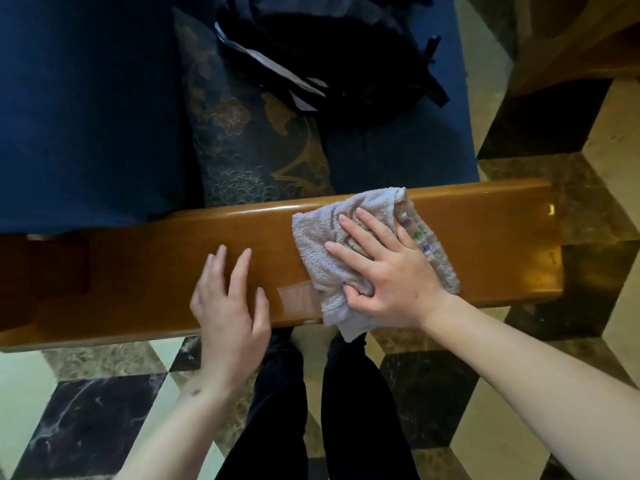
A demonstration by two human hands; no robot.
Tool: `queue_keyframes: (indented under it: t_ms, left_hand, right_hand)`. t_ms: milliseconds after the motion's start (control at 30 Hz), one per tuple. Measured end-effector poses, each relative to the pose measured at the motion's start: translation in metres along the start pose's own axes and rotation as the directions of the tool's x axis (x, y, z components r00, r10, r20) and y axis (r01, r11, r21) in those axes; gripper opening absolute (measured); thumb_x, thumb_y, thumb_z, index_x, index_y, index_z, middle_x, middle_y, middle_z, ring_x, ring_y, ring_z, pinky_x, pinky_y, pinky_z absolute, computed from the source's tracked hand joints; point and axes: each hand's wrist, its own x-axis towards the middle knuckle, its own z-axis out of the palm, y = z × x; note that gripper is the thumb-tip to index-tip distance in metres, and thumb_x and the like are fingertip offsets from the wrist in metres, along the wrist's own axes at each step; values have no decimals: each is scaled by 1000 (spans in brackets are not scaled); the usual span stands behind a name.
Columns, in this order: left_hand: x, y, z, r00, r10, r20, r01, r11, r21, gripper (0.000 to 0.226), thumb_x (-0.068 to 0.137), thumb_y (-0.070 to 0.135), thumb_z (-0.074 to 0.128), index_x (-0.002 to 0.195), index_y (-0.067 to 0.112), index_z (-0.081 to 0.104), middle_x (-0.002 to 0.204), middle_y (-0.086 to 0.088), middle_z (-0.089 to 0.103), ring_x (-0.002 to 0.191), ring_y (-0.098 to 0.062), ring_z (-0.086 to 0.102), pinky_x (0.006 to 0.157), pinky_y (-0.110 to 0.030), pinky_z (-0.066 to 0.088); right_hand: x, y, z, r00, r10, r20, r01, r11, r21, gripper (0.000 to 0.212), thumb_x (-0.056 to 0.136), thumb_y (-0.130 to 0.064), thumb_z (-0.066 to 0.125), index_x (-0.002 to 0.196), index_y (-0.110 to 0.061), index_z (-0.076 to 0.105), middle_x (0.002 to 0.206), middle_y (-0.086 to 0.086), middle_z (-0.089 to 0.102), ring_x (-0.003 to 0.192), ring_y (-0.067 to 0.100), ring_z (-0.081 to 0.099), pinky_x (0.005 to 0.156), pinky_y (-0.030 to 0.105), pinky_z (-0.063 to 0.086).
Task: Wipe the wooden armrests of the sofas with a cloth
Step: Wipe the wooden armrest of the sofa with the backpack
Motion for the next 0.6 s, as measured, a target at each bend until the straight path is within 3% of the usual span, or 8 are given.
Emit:
queue_keyframes:
  t_ms: [233, 367, 467, 600]
  left_hand:
    - [-3, 47, 34, 982, 166, 93, -168, 986, 11, 62, 97, 19, 63, 154, 28, 41, 169, -10, 24, 159, -27, 11, 124, -59, 15]
    - [-6, 67, 45, 972, 203, 121, -206, 978, 19, 54, 99, 32, 48, 153, 25, 45, 168, -11, 28, 158, -28, 13, 125, -59, 14]
    - [-12, 73, 49, 971, 198, 131, -201, 980, 5, 53, 101, 37, 41, 153, 26, 44, 168, -9, 26, 159, -25, 11, 125, -57, 13]
    - [-21, 68, 50, 986, 130, 106, -130, 991, -3, 53, 103, 35, 43, 155, 27, 40, 170, -7, 23, 159, -22, 8, 126, -55, 13]
  right_hand:
    - [-40, 54, -15, 989, 136, -52, -136, 991, 3, 67, 88, -55, 58, 153, -36, 50, 170, 0, 34, 161, 23, 23, 125, 61, 23]
    - [-59, 85, -28, 941, 326, -94, -325, 945, 20, 67, 91, -56, 53, 154, -35, 48, 171, -1, 32, 161, 23, 22, 121, 66, 26]
    - [-78, 101, -35, 799, 567, -201, -574, 818, 27, 65, 94, -55, 47, 156, -34, 46, 172, 0, 31, 160, 24, 22, 124, 59, 24]
    - [-83, 98, -35, 525, 795, -303, -818, 570, 80, 63, 98, -50, 45, 157, -29, 43, 172, 5, 29, 160, 28, 21, 128, 54, 15]
